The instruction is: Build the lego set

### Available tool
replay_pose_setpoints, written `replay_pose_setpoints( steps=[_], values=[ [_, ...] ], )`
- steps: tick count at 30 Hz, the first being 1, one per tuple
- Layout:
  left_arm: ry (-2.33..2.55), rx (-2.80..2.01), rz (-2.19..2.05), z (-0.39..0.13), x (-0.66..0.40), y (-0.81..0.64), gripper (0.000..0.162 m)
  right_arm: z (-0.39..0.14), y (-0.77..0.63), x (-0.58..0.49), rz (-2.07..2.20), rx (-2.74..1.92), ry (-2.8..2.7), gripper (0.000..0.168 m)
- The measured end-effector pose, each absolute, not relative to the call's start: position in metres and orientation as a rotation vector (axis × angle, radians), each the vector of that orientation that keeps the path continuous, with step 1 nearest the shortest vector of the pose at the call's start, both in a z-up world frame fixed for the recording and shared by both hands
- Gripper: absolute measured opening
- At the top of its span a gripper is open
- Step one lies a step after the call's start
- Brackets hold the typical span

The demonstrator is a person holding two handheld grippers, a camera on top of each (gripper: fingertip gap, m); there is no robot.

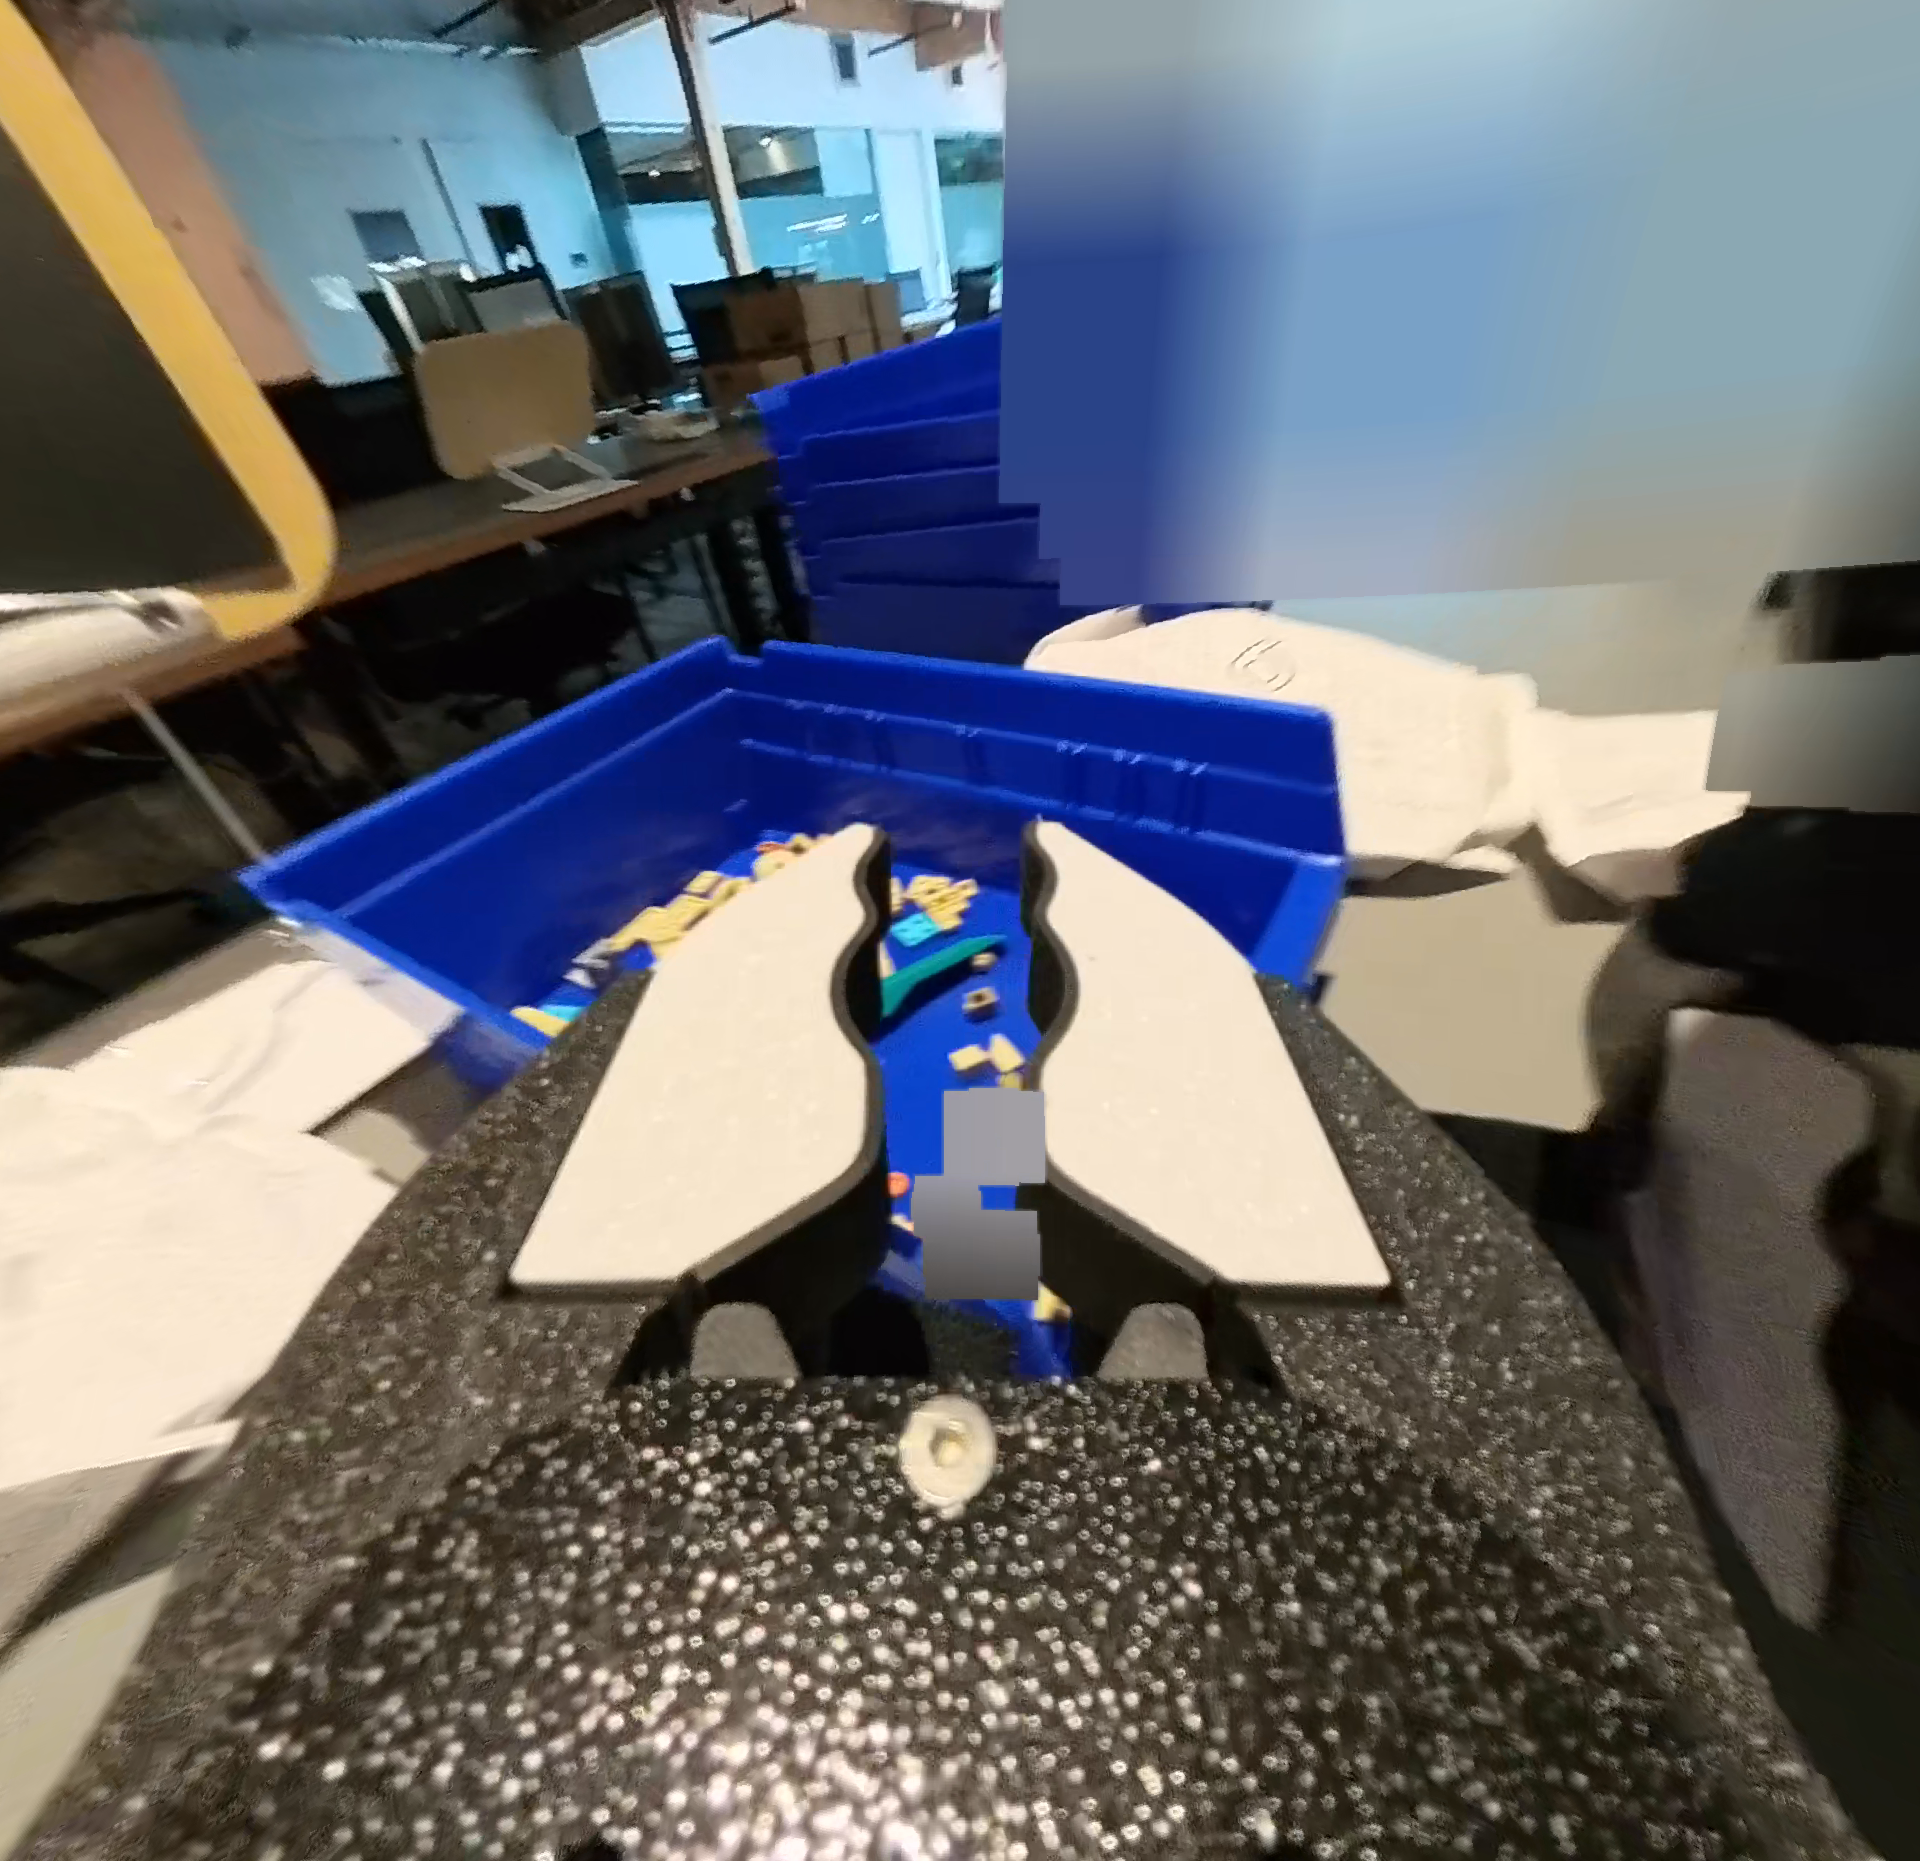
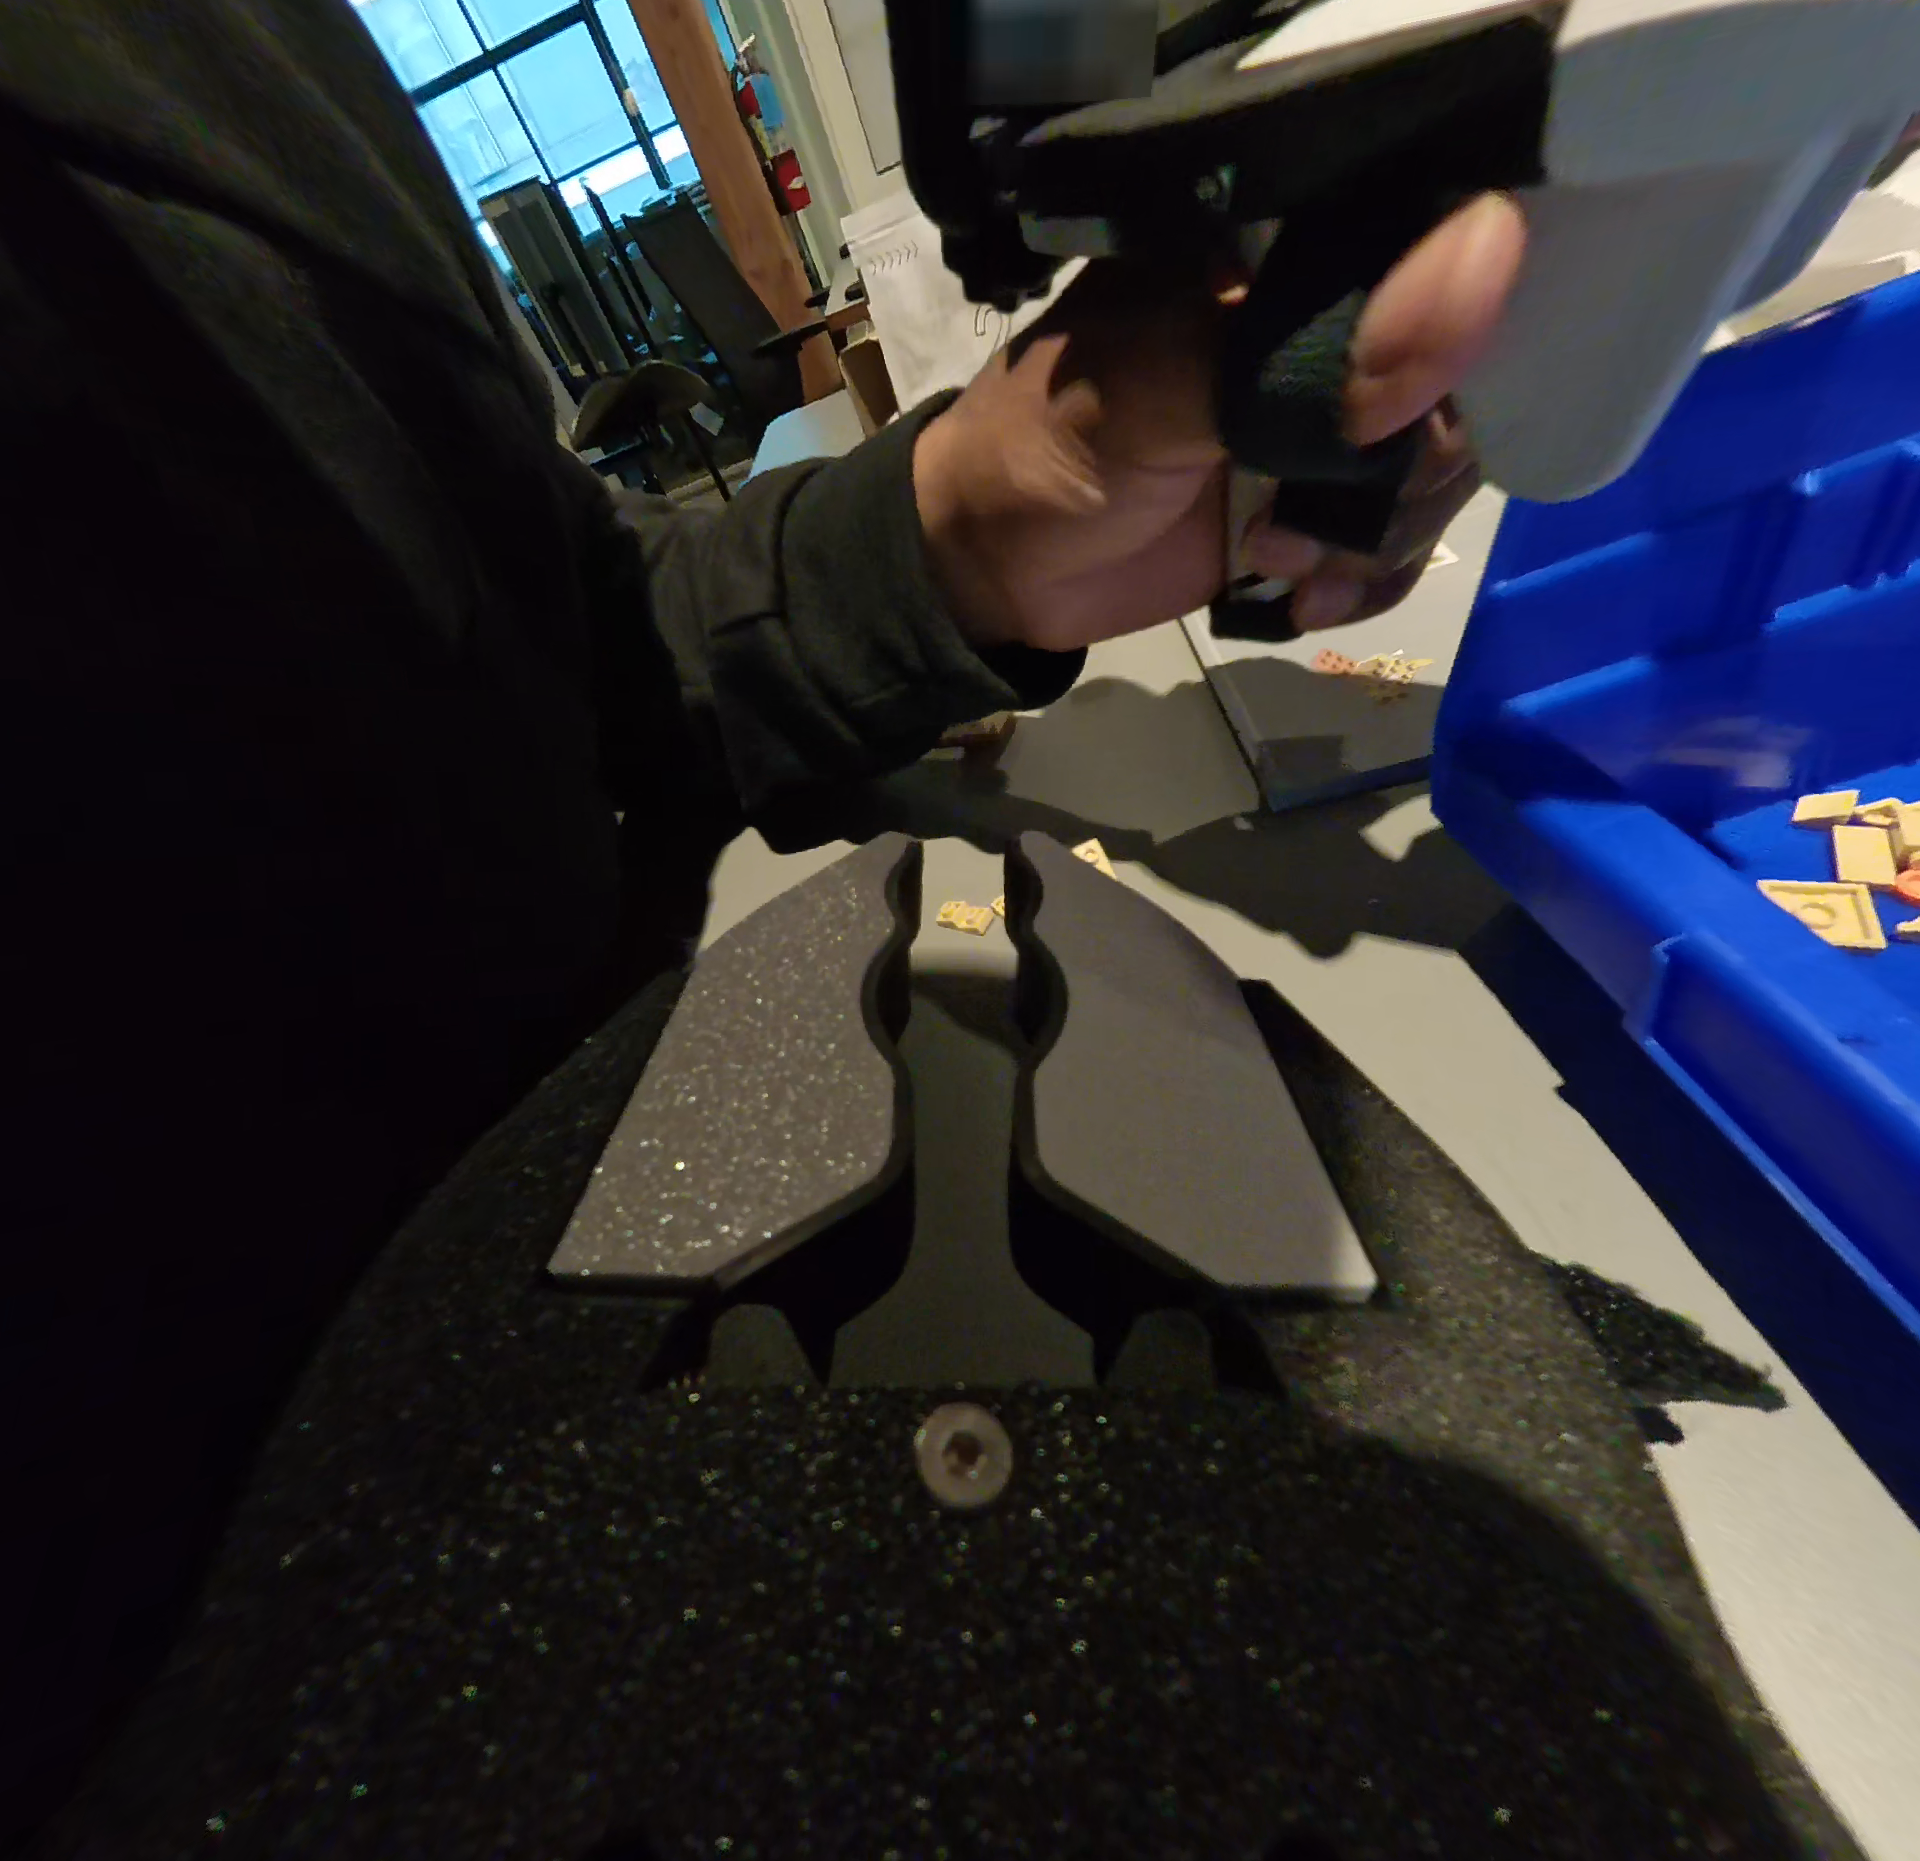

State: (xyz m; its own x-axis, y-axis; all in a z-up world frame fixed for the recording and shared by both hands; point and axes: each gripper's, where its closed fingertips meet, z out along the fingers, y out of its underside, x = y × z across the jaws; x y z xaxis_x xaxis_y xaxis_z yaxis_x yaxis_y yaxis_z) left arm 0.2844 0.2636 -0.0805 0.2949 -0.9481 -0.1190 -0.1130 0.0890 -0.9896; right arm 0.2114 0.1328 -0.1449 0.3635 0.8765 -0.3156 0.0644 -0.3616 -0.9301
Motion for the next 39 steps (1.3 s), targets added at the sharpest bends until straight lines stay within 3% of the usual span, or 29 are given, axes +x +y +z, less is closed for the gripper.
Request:
replay_pose_setpoints(
  steps=[14, 26, 39],
  values=[
    [1.093, -1.354, -0.945, -0.084, 0.279, 0.260, 0.021, -0.145, 0.132, 0.211, 1.132, -1.712, -0.846, 0.015],
    [0.946, -1.363, -1.118, -0.070, 0.263, 0.273, 0.008, -0.146, 0.130, 0.210, 1.141, -1.713, -0.852, 0.015],
    [0.993, -1.364, -1.033, -0.075, 0.259, 0.278, 0.000, -0.146, 0.130, 0.210, 1.145, -1.713, -0.856, 0.015]
  ],
)
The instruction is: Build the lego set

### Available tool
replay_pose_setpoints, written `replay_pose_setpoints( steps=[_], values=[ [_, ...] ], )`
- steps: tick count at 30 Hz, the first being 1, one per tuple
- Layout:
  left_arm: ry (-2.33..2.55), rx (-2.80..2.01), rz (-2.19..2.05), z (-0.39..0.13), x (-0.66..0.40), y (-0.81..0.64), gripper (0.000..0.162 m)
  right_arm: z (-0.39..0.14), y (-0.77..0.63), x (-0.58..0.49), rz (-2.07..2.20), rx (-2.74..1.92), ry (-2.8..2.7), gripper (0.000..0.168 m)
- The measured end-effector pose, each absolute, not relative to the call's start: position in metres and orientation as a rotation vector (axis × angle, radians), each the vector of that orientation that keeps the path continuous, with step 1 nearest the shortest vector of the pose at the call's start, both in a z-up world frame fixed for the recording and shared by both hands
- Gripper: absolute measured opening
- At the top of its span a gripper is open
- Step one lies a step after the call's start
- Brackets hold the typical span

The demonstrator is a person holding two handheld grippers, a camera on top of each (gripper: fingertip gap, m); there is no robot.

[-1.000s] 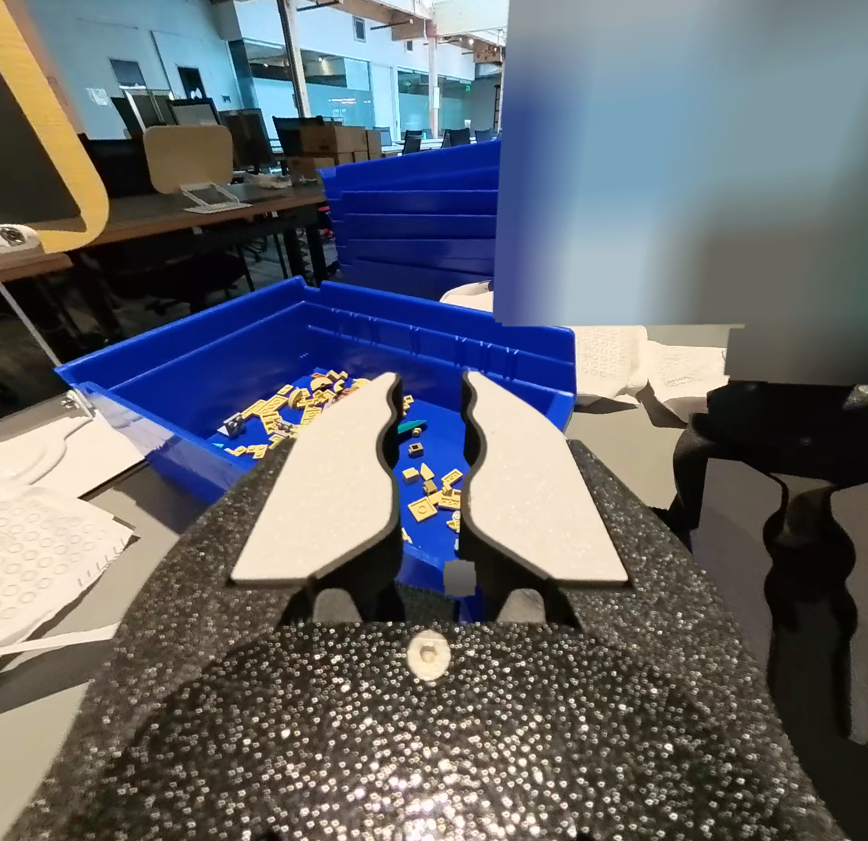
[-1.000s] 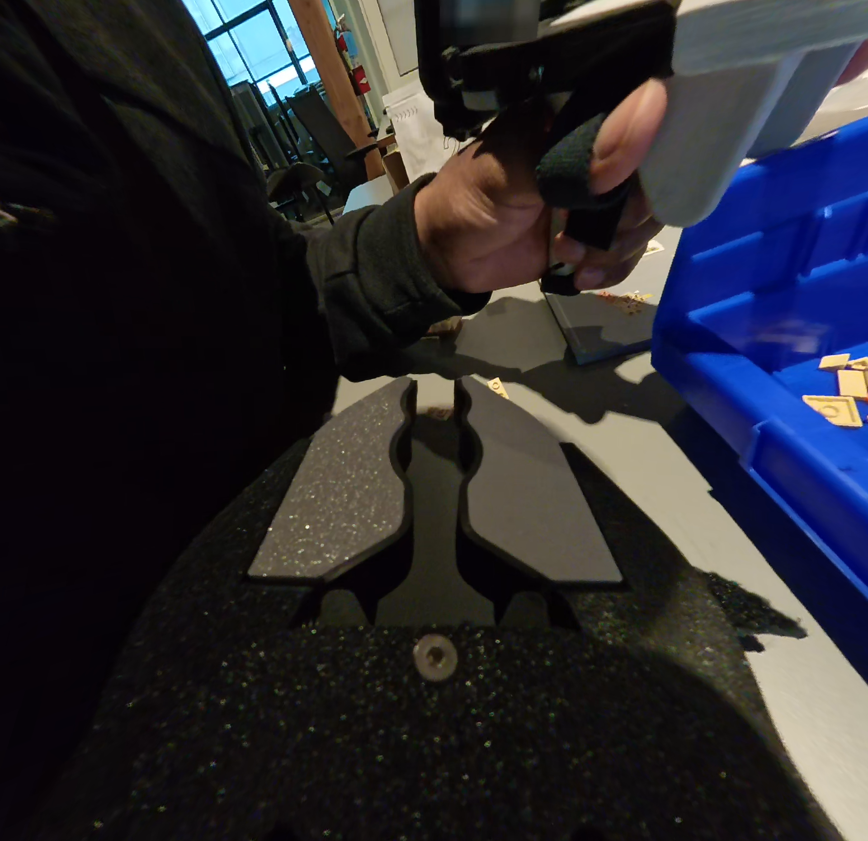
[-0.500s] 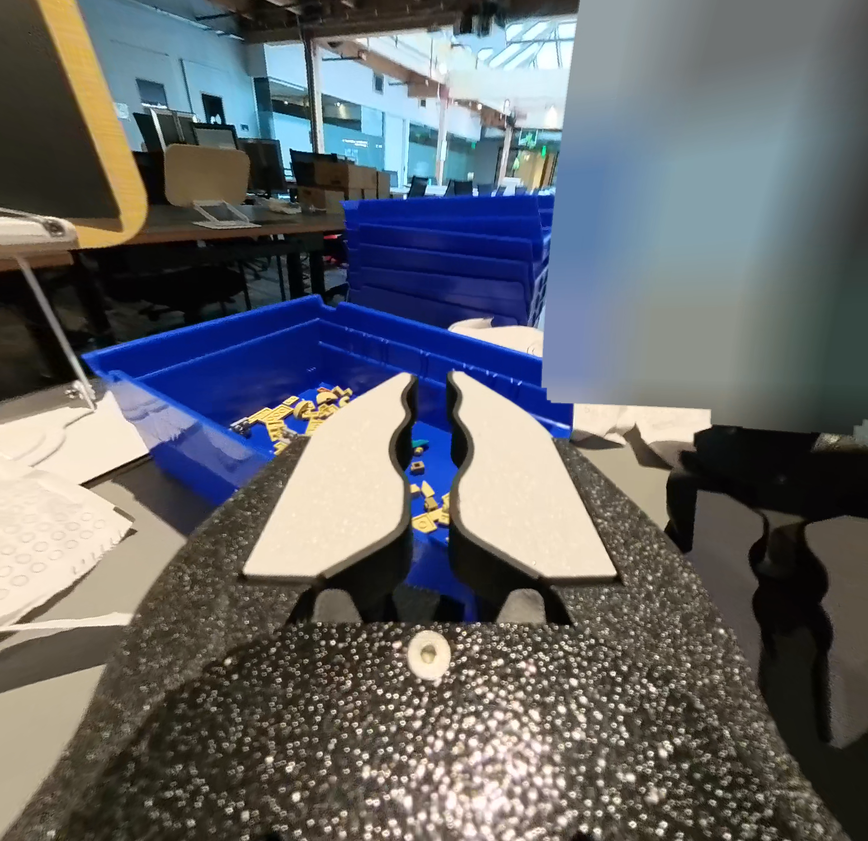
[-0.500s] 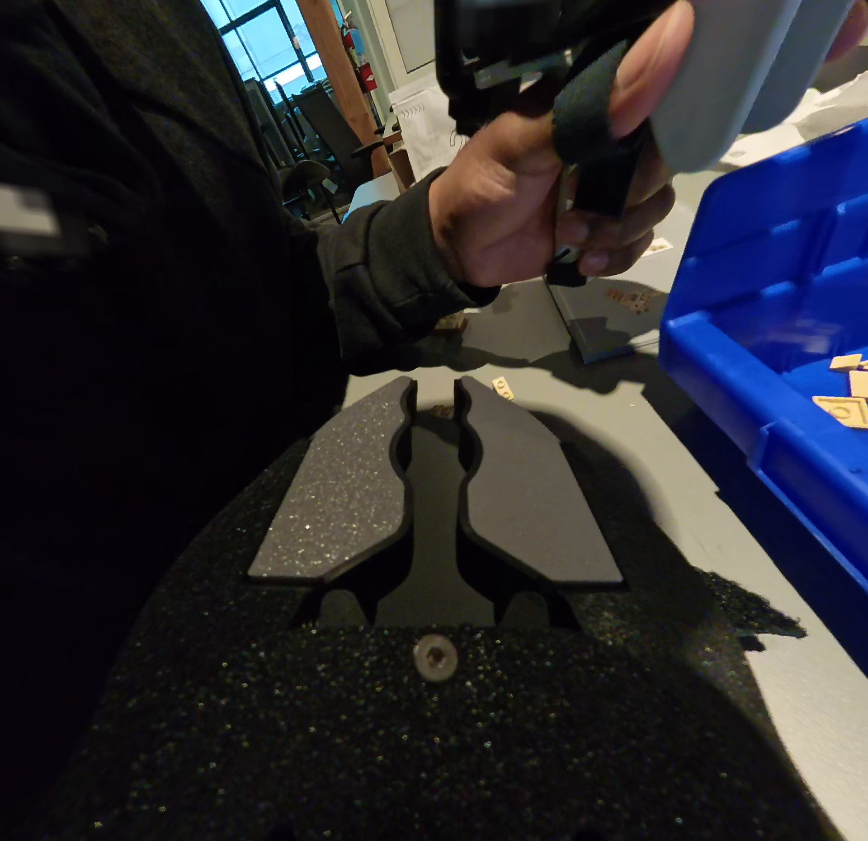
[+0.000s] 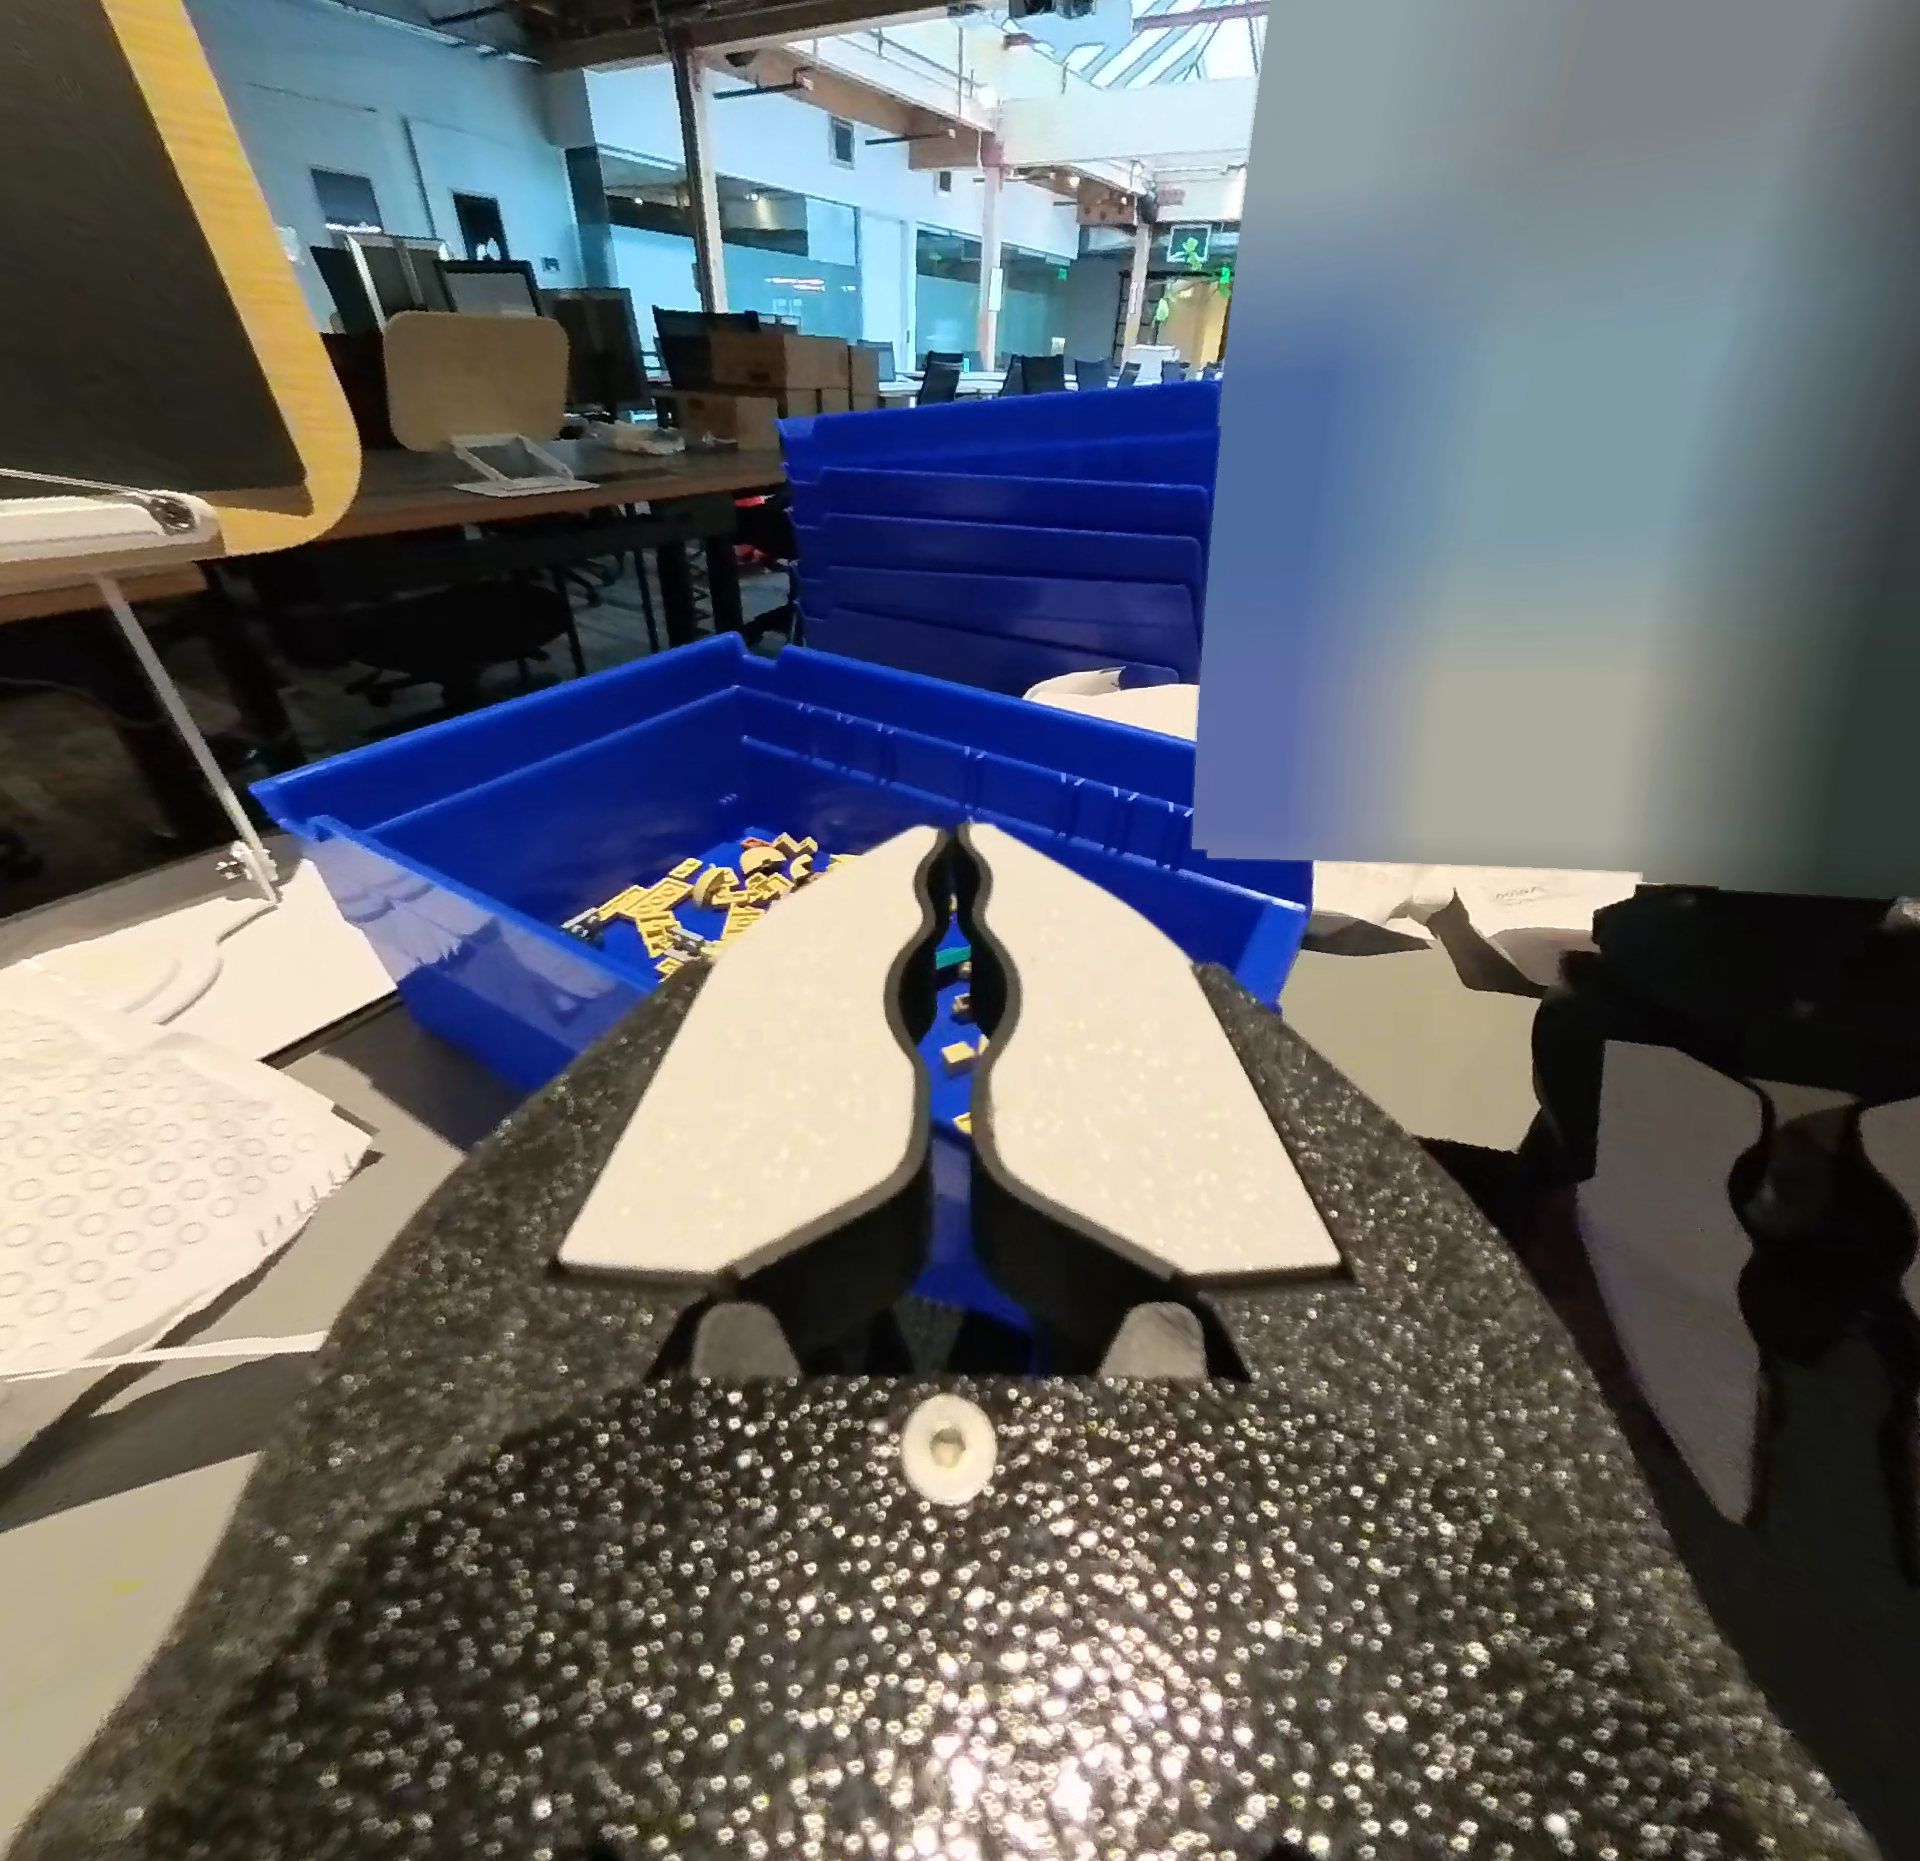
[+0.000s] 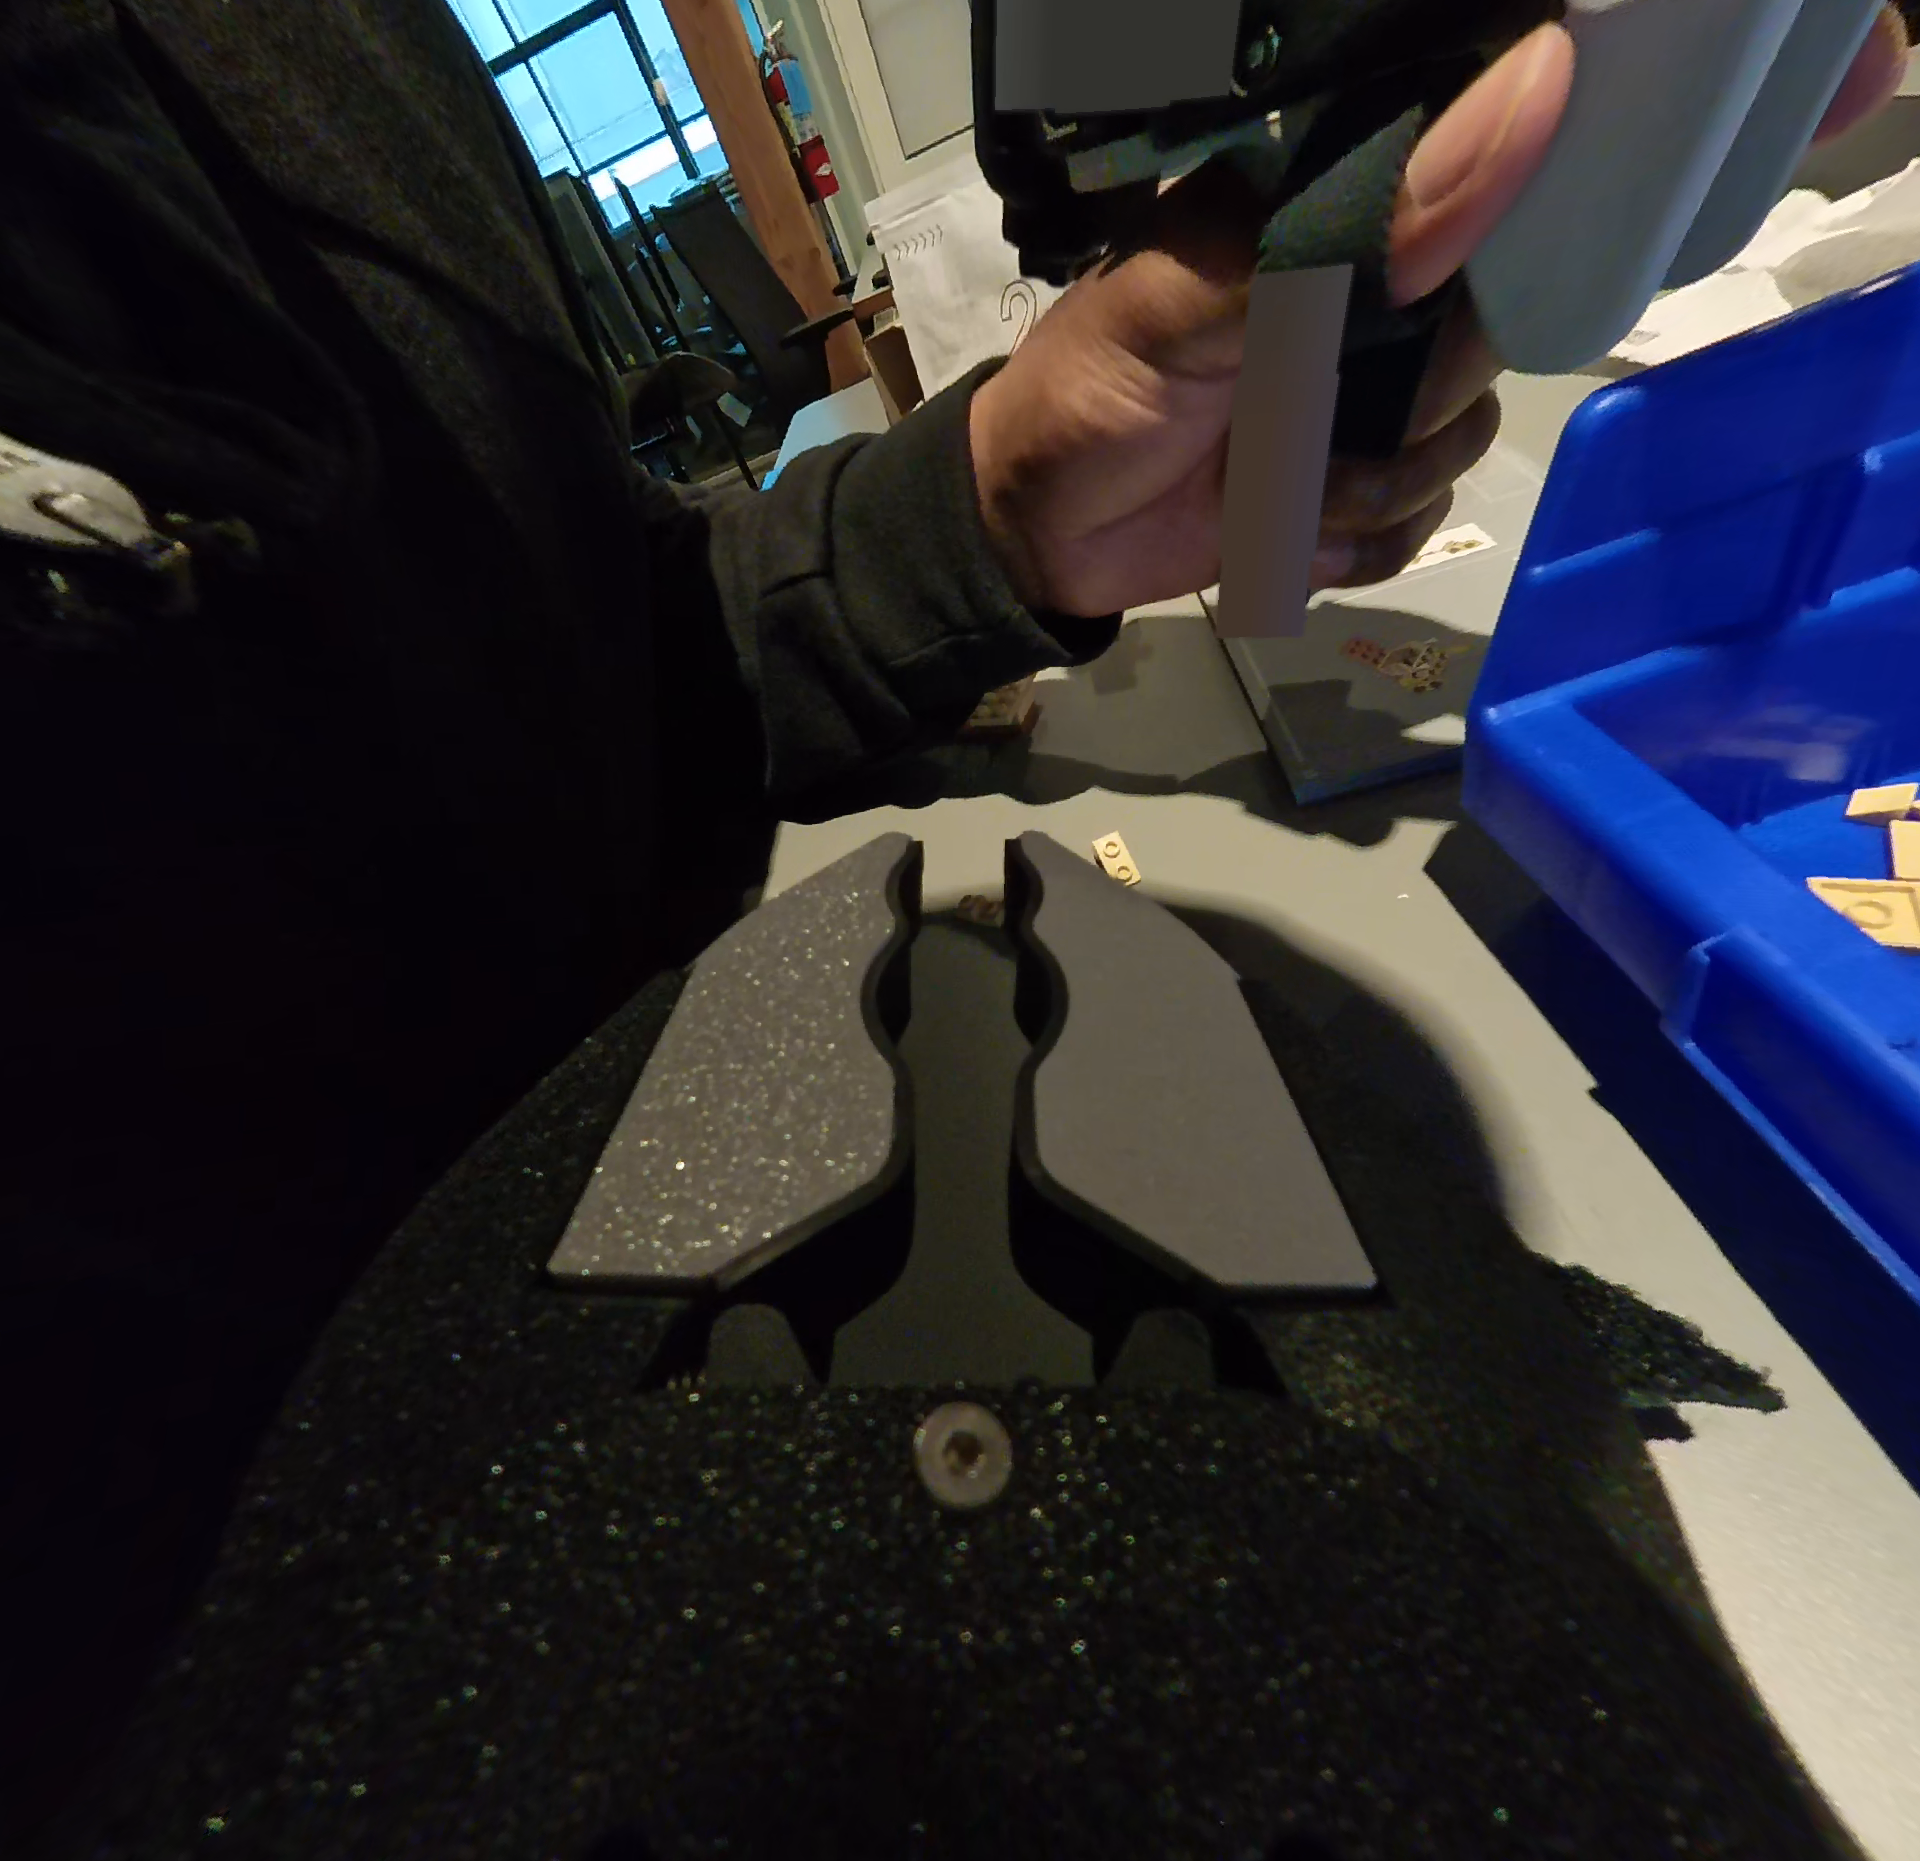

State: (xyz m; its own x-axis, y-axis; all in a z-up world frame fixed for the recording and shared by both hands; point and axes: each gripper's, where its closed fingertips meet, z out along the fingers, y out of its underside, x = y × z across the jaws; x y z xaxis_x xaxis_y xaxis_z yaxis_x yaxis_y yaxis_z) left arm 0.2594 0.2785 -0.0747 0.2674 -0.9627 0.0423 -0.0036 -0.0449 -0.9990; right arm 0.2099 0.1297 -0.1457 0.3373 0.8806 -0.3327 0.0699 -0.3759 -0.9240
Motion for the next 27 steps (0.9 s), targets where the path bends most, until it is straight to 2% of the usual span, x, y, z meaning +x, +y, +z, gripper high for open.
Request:
replay_pose_setpoints(
  steps=[27],
  values=[
    [1.069, -1.425, -0.956, -0.090, 0.262, 0.281, 0.000, -0.146, 0.129, 0.210, 1.150, -1.714, -0.858, 0.015]
  ],
)
